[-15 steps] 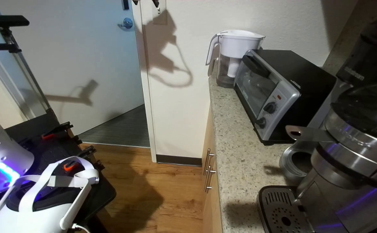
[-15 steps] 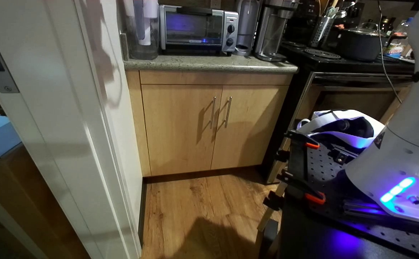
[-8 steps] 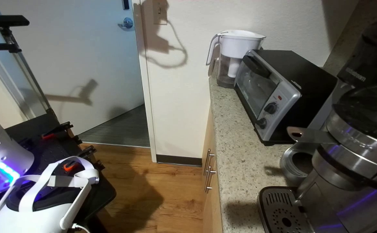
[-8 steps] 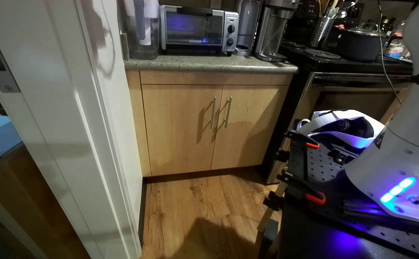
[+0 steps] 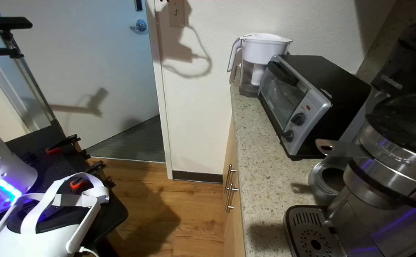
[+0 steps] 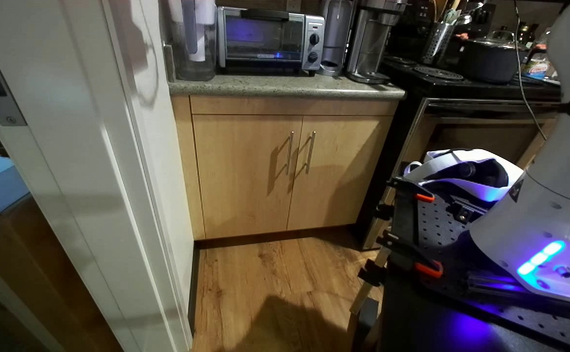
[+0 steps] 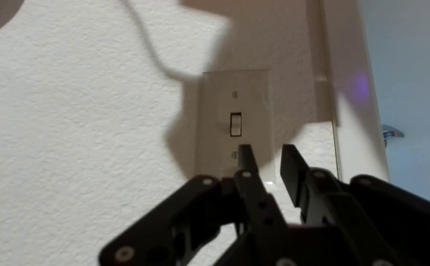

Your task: Flip the switch on the wall

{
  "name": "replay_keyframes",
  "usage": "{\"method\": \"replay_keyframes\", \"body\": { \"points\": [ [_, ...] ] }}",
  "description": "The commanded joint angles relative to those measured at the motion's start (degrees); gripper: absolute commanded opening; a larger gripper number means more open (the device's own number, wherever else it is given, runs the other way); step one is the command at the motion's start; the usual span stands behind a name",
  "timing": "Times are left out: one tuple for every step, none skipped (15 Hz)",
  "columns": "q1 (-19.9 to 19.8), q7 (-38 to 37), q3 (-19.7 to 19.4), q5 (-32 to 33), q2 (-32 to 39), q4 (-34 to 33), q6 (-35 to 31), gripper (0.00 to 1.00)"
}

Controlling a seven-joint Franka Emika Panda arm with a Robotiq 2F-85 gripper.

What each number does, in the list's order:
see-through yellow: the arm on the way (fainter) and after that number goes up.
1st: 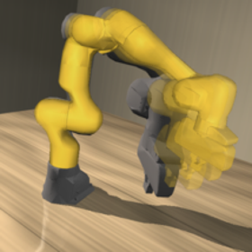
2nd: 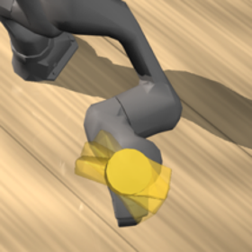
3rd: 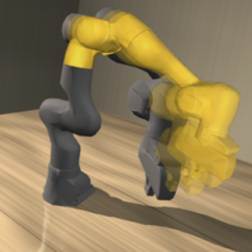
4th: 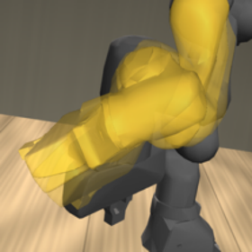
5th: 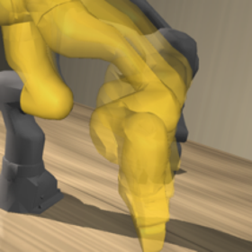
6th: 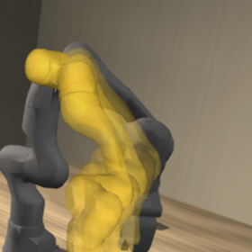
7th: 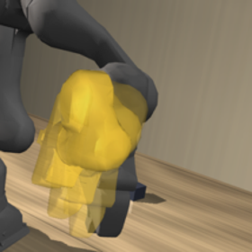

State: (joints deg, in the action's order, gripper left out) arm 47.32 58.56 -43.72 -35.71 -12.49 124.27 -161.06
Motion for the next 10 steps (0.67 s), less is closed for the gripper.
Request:
{"method": "replay_keyframes", "body": {
  "points": [
    [3.15, 3.56, -2.37, -3.50, 2.42, -2.73, 2.18, 0.00],
    [3.89, 3.99, -2.82, -3.97, 2.92, -3.08, 2.29, 0.00],
    [4.68, 4.23, -3.26, -4.47, 3.42, -3.54, 2.29, 0.00],
    [5.25, 4.48, -3.60, -4.93, 3.91, -4.06, 2.25, 0.00],
    [5.78, 4.95, -3.98, -5.41, 4.31, -4.50, 2.20, 0.00],
    [6.11, 4.89, -4.31, -5.65, 4.68, -5.05, 2.12, 0.00],
    [6.38, 4.96, -4.66, -6.01, 5.01, -5.54, 2.12, 0.00],
    [6.51, 5.01, -4.96, -6.33, 5.28, -5.96, 2.03, 0.00],
    [6.68, 5.09, -5.36, -6.83, 5.73, -6.54, 2.07, 0.00],
    [6.91, 5.25, -5.87, -7.37, 6.22, -7.07, 2.18, 0.00]
  ]
}}
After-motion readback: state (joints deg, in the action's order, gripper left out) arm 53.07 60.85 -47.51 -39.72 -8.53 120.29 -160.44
